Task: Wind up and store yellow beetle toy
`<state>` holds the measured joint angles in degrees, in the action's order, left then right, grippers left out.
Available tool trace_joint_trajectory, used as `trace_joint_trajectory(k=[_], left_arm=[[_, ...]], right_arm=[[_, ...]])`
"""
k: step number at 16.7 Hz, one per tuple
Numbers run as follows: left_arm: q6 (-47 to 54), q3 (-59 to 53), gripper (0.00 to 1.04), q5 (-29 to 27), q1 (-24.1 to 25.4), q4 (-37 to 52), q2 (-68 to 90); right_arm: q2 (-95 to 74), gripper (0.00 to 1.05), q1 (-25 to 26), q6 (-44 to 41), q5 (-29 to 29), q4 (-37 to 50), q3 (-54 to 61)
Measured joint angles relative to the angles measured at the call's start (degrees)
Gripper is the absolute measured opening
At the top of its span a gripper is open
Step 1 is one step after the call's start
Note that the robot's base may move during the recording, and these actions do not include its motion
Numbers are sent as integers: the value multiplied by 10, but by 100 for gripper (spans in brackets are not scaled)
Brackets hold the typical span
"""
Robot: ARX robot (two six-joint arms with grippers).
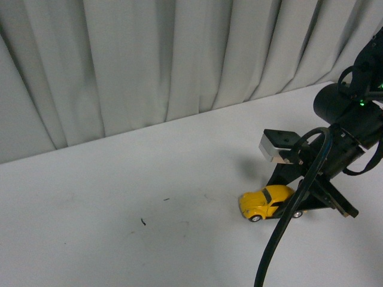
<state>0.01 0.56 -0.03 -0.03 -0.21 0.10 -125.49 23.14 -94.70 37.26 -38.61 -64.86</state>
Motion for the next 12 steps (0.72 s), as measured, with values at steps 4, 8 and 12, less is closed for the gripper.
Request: trace_joint_trajectory(k=[4, 8, 12], left_arm=[[0, 0, 98, 0, 0, 0, 0], [0, 0, 98, 0, 0, 0, 0], [0, 0, 98, 0, 0, 0, 0]], right_arm=[[1, 42, 14, -24, -11, -13, -2], [0, 66, 12, -49, -43, -25, -13], [0, 100, 12, -55, -43, -28, -14]])
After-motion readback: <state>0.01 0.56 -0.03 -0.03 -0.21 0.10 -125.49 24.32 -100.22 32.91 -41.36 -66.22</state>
